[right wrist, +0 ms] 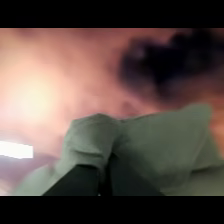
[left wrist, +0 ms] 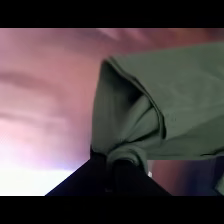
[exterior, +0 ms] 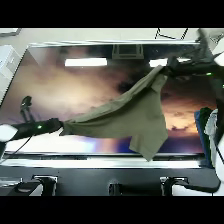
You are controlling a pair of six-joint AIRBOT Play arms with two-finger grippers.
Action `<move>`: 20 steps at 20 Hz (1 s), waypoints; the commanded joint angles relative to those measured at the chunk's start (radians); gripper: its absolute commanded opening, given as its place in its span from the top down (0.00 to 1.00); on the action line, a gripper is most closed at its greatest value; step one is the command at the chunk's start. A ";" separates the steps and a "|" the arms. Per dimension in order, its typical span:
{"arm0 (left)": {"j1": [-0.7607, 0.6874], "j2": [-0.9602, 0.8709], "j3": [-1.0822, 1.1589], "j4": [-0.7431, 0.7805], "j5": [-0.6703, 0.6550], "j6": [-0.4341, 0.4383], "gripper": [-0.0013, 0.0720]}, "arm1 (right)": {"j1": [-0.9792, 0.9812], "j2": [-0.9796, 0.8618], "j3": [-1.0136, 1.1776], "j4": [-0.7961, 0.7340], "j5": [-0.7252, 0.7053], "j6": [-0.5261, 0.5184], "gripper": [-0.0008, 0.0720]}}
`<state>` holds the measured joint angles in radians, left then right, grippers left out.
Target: Fold the clothes and pants, and hang the long-sleeved shirts on hangers.
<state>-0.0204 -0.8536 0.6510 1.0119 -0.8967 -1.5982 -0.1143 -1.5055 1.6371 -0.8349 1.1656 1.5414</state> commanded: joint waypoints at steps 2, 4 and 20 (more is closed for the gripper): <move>0.000 -0.389 0.101 -0.105 0.127 0.001 0.93 | 0.001 -0.199 -0.010 0.167 -0.056 0.070 0.73; 0.015 -0.478 0.180 -0.103 0.043 0.012 0.38 | -0.021 -0.206 -0.007 0.114 -0.014 0.066 0.21; 0.262 -0.550 0.224 -0.019 -0.248 0.320 0.03 | -0.362 -0.051 -0.330 -0.298 0.459 -0.020 0.16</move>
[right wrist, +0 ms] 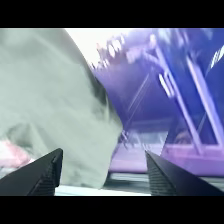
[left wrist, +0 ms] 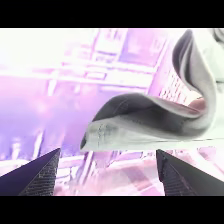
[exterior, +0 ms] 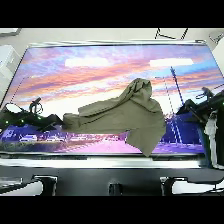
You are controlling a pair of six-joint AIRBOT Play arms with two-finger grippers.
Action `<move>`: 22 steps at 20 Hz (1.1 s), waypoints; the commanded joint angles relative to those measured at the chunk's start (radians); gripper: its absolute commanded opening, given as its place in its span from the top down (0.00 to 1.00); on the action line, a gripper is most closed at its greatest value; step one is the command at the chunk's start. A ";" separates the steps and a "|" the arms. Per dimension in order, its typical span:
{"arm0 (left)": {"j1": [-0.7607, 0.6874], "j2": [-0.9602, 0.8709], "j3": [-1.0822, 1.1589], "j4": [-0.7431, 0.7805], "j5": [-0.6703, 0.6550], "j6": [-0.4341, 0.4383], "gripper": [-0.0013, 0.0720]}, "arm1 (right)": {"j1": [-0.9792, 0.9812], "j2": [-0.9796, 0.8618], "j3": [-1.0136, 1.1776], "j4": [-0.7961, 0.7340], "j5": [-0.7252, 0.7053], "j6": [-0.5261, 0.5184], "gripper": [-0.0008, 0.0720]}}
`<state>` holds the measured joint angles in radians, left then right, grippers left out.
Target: Fold the clothes and pants, and hang the long-sleeved shirts on hangers.
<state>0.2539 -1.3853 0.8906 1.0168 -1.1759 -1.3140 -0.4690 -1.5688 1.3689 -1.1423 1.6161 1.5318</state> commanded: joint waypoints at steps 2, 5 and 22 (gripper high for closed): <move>-0.028 -0.041 -0.016 -0.028 0.049 0.035 0.03 | -0.007 0.012 -0.074 0.015 0.007 -0.010 0.16; -0.066 -0.078 -0.016 -0.044 0.054 0.035 0.03 | -0.007 0.012 -0.078 0.016 -0.004 -0.010 0.16; -0.104 0.032 -0.016 -0.049 0.039 0.005 0.95 | 0.163 -0.052 -0.235 0.010 -0.273 0.002 0.27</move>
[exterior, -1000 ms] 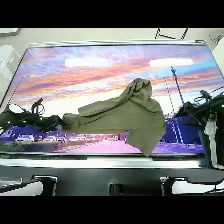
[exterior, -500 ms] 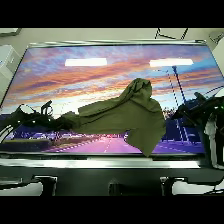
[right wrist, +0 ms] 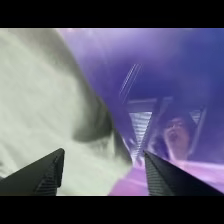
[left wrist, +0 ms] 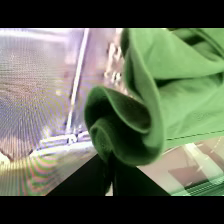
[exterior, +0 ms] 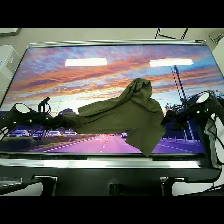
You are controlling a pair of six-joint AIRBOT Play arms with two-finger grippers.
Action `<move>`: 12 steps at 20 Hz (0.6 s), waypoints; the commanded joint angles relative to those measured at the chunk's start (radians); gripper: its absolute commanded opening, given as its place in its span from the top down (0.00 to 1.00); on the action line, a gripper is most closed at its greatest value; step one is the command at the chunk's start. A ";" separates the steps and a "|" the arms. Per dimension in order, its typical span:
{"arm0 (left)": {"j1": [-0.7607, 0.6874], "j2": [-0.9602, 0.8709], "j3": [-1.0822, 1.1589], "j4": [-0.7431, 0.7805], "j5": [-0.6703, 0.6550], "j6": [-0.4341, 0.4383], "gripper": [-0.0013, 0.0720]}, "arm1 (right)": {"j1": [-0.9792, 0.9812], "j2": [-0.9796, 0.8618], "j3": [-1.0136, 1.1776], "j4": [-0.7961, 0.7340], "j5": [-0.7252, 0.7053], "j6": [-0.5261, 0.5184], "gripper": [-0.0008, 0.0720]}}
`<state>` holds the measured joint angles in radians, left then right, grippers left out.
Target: Fold the clothes and pants, and hang the long-sleeved shirts on hangers.
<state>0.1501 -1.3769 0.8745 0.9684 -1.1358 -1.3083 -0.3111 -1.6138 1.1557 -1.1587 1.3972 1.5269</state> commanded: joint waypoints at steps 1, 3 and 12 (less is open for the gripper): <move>0.000 0.029 0.000 -0.001 -0.002 0.000 0.95 | 0.005 -0.007 -0.034 0.053 -0.068 0.006 0.32; 0.000 0.042 0.000 -0.001 -0.003 0.000 0.95 | 0.005 -0.007 -0.058 0.101 -0.086 0.006 0.60; 0.052 0.361 0.374 -0.007 0.002 -0.001 0.96 | 0.004 0.218 0.491 0.126 -0.014 -0.130 0.94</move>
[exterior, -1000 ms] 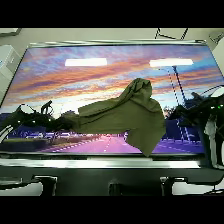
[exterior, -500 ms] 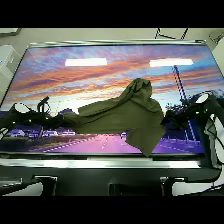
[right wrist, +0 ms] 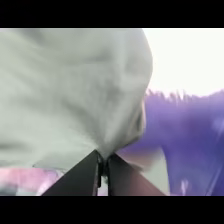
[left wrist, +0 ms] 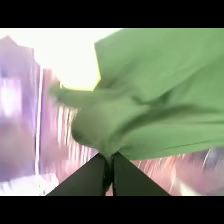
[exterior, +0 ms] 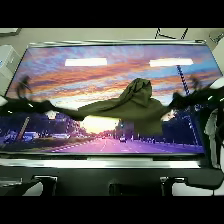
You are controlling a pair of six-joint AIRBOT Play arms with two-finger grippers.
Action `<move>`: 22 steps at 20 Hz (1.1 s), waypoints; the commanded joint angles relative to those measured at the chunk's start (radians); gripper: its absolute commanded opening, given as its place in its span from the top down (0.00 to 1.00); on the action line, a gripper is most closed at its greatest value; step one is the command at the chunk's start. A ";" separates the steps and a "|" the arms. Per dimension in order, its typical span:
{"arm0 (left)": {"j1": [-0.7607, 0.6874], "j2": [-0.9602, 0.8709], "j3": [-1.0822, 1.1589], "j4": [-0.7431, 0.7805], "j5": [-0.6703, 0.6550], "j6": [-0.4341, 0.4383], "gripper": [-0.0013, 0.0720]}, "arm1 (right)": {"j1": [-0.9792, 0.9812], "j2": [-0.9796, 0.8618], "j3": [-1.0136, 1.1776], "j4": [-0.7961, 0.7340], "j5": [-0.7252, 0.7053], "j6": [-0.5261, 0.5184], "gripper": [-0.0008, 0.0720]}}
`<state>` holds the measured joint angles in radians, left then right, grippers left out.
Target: Fold the clothes and pants, and hang the long-sleeved shirts on hangers.
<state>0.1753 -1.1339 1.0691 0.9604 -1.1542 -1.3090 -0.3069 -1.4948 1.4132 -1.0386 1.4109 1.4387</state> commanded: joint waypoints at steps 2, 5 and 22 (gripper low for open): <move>0.061 0.215 0.407 0.002 0.085 -0.018 0.96 | 0.000 0.206 0.449 -0.008 -0.113 -0.066 0.94; 0.108 0.343 0.648 0.019 0.213 -0.071 0.96 | 0.000 0.381 0.626 -0.043 -0.253 -0.067 0.94; 0.114 0.367 0.570 0.026 -0.031 -0.123 0.96 | 0.000 0.505 0.603 -0.154 0.094 0.110 0.94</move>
<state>0.2886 -0.6788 1.7069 0.9821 -0.9451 -1.4322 -0.3069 -0.8822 2.0331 -1.1755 1.2263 1.5143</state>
